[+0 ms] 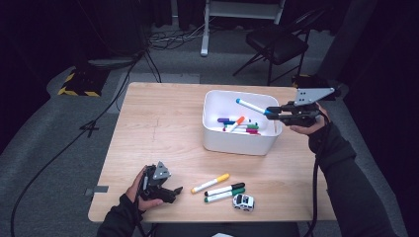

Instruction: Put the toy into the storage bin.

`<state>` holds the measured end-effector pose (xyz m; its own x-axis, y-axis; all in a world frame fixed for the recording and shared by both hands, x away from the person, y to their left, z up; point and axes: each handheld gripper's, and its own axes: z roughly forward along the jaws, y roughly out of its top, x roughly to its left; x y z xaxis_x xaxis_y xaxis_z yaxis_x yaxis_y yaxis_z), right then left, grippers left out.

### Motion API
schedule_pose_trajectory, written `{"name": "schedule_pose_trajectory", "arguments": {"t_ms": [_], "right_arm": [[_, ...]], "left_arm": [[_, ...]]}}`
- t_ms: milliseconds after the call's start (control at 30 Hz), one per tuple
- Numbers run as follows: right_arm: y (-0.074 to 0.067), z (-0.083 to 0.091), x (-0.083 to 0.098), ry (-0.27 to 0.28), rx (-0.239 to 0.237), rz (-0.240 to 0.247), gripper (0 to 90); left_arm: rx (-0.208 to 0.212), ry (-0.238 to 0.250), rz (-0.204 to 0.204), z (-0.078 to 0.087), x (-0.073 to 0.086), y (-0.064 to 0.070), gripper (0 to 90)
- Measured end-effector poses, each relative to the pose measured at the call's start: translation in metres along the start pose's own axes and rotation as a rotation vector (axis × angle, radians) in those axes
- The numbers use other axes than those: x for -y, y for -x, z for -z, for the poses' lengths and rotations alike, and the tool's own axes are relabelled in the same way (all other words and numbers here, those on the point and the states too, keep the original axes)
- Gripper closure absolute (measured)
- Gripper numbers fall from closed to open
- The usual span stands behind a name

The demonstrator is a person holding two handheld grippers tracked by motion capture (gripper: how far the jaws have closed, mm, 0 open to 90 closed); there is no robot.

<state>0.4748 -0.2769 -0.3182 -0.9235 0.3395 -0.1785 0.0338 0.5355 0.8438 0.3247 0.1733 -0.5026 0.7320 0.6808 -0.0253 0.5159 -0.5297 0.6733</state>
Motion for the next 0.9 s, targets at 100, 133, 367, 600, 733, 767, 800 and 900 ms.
{"name": "schedule_pose_trajectory", "arguments": {"t_ms": [100, 133, 367, 600, 733, 767, 800, 900], "right_arm": [[0.005, -0.012, 0.001, -0.029, 0.001, -0.015, 75.2], [0.007, -0.016, 0.003, -0.038, -0.002, -0.020, 75.2], [0.013, -0.039, 0.008, -0.112, -0.031, -0.045, 75.1], [0.014, -0.051, 0.011, -0.218, -0.039, -0.030, 75.2], [0.014, -0.055, 0.015, -0.306, -0.054, -0.012, 75.1], [0.014, -0.055, 0.017, -0.325, -0.053, -0.020, 75.1], [0.014, -0.056, 0.018, -0.340, -0.056, -0.025, 75.1], [0.016, -0.054, 0.022, -0.361, -0.055, -0.024, 75.1]], "left_arm": [[0.000, -0.003, -0.004, 0.000, 0.000, 0.000, 10.5], [0.001, -0.004, -0.003, 0.000, 0.000, 0.000, 10.4], [-0.004, -0.001, -0.009, -0.001, -0.001, 0.000, 10.1], [-0.003, -0.001, -0.009, -0.001, -0.001, 0.000, 10.1], [-0.004, -0.001, -0.010, -0.001, -0.001, 0.000, 10.1], [-0.004, -0.001, -0.010, -0.001, -0.001, 0.000, 10.1], [-0.002, -0.003, -0.010, -0.001, -0.001, 0.000, 10.1], [-0.003, -0.002, -0.009, -0.001, -0.001, 0.000, 10.1]]}}
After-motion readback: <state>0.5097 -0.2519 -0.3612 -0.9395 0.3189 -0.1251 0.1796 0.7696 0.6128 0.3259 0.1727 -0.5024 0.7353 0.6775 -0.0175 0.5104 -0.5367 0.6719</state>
